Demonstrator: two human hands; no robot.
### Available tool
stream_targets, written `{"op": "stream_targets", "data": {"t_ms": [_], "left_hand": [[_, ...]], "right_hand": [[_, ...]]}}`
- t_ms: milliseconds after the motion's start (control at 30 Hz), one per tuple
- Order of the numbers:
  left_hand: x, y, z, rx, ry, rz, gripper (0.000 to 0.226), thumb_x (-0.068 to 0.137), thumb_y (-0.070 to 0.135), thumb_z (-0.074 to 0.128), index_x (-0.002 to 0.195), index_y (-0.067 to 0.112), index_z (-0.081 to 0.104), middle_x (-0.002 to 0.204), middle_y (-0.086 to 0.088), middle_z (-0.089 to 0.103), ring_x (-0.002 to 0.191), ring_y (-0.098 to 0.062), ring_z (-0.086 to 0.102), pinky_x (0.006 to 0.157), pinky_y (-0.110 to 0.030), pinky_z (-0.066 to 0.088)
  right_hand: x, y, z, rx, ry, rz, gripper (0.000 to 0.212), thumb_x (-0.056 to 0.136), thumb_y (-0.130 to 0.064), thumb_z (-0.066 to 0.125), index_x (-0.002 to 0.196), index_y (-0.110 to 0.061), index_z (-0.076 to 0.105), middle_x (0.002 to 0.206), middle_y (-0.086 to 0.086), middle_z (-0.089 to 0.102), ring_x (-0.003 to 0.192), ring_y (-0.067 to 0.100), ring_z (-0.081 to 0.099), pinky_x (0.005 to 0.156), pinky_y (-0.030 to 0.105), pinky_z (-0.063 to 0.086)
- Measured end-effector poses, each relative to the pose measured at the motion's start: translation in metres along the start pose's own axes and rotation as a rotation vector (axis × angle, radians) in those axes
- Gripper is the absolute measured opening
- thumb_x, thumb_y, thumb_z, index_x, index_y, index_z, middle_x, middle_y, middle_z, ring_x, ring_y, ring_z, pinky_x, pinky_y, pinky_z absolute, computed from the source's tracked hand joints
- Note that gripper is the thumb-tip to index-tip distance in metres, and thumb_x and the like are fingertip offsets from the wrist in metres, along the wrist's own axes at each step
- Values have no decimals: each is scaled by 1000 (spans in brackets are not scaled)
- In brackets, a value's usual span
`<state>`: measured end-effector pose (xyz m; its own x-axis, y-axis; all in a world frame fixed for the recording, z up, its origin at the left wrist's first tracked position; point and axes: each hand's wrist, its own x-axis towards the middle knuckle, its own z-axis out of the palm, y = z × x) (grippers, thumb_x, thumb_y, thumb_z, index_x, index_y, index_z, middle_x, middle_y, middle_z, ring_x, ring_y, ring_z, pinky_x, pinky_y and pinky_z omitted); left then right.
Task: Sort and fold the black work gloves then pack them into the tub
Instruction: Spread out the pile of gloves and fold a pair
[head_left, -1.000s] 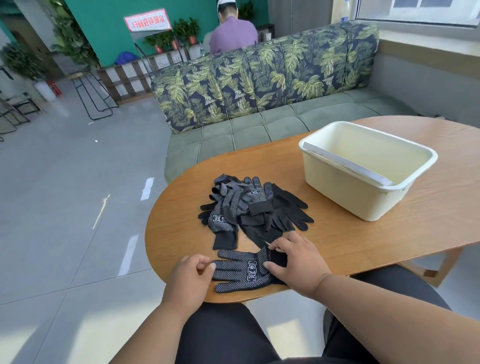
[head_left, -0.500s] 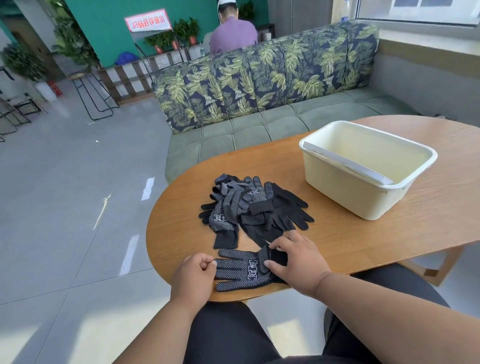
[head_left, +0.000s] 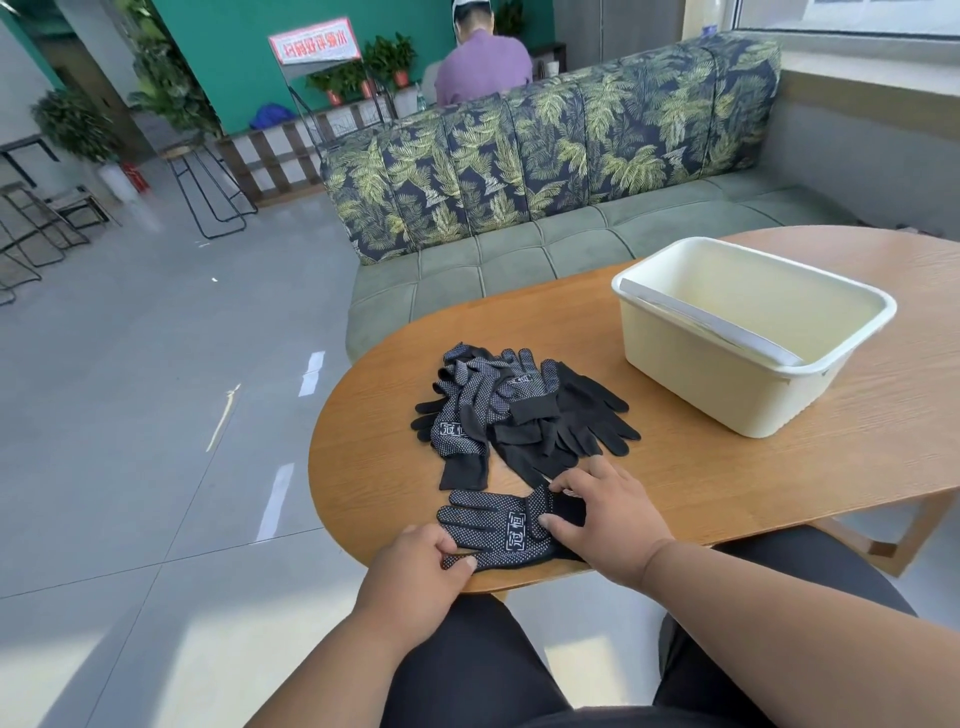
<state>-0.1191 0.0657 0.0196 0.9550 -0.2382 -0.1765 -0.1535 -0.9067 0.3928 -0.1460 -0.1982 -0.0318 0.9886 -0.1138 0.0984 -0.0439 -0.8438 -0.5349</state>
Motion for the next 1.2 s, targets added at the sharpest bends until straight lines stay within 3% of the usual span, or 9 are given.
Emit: {"op": "stream_targets", "data": {"t_ms": [200, 300, 400, 467, 600, 933, 1033, 1100, 1200], "left_hand": [[2, 6, -7, 4, -91, -15, 27, 93, 50, 69, 81, 26, 67, 91, 11, 64, 82, -8, 63, 78, -31, 54], [3, 4, -11, -97, -112, -56, 23, 92, 48, 72, 86, 26, 67, 89, 7, 70, 83, -10, 65, 76, -30, 53], [3, 3, -12, -226, -150, -78, 25, 88, 48, 77, 103, 32, 64, 101, 9, 68, 91, -5, 66, 76, -23, 51], [2, 5, -13, -248, -137, -86, 18, 93, 47, 71, 103, 33, 66, 100, 9, 70, 91, -5, 66, 79, -25, 52], [1, 3, -11, -78, -77, -79, 17, 99, 43, 62, 87, 32, 69, 87, 11, 71, 83, -6, 64, 78, -29, 54], [-6, 13, -9, 89, -71, -21, 16, 100, 35, 61, 90, 29, 71, 97, 10, 66, 87, -9, 63, 77, -29, 54], [1, 8, -14, -77, -97, -70, 11, 97, 36, 65, 89, 29, 69, 86, 8, 71, 81, -8, 66, 73, -28, 55], [7, 2, -16, -253, -147, -129, 5, 93, 34, 70, 95, 30, 67, 89, 5, 74, 84, -12, 70, 82, -34, 59], [15, -7, -15, -489, -226, -202, 17, 94, 23, 73, 109, 27, 67, 99, -3, 74, 88, -16, 71, 87, -36, 61]], "right_hand": [[-1, 0, -1, -8, 14, -5, 50, 84, -70, 60, 123, -39, 62, 117, -12, 51, 114, 12, 50, 107, 33, 42], [-2, 0, 0, -12, 12, -10, 51, 84, -71, 58, 124, -40, 61, 117, -12, 50, 114, 13, 51, 106, 34, 43], [-2, 0, 0, -15, 19, -9, 51, 84, -71, 57, 124, -40, 61, 116, -12, 50, 113, 13, 51, 105, 34, 44], [-2, 0, 1, -23, 16, -8, 53, 83, -73, 54, 124, -40, 61, 116, -12, 50, 112, 13, 51, 105, 34, 44], [-1, 2, 3, -24, 17, -10, 59, 79, -78, 45, 122, -40, 62, 115, -12, 51, 114, 15, 50, 103, 37, 45], [-2, 0, -1, -33, -13, -12, 55, 82, -75, 50, 124, -41, 60, 117, -12, 50, 115, 14, 49, 104, 35, 44], [-4, -1, -1, -38, -7, -29, 55, 82, -74, 47, 125, -41, 60, 116, -11, 52, 113, 16, 51, 102, 36, 45], [-5, -1, -2, -47, -7, -38, 56, 82, -74, 45, 125, -42, 60, 115, -10, 52, 112, 17, 52, 101, 36, 46], [-5, -2, -3, -64, -16, -53, 56, 83, -74, 43, 126, -43, 60, 115, -10, 52, 112, 18, 51, 100, 37, 46]]}}
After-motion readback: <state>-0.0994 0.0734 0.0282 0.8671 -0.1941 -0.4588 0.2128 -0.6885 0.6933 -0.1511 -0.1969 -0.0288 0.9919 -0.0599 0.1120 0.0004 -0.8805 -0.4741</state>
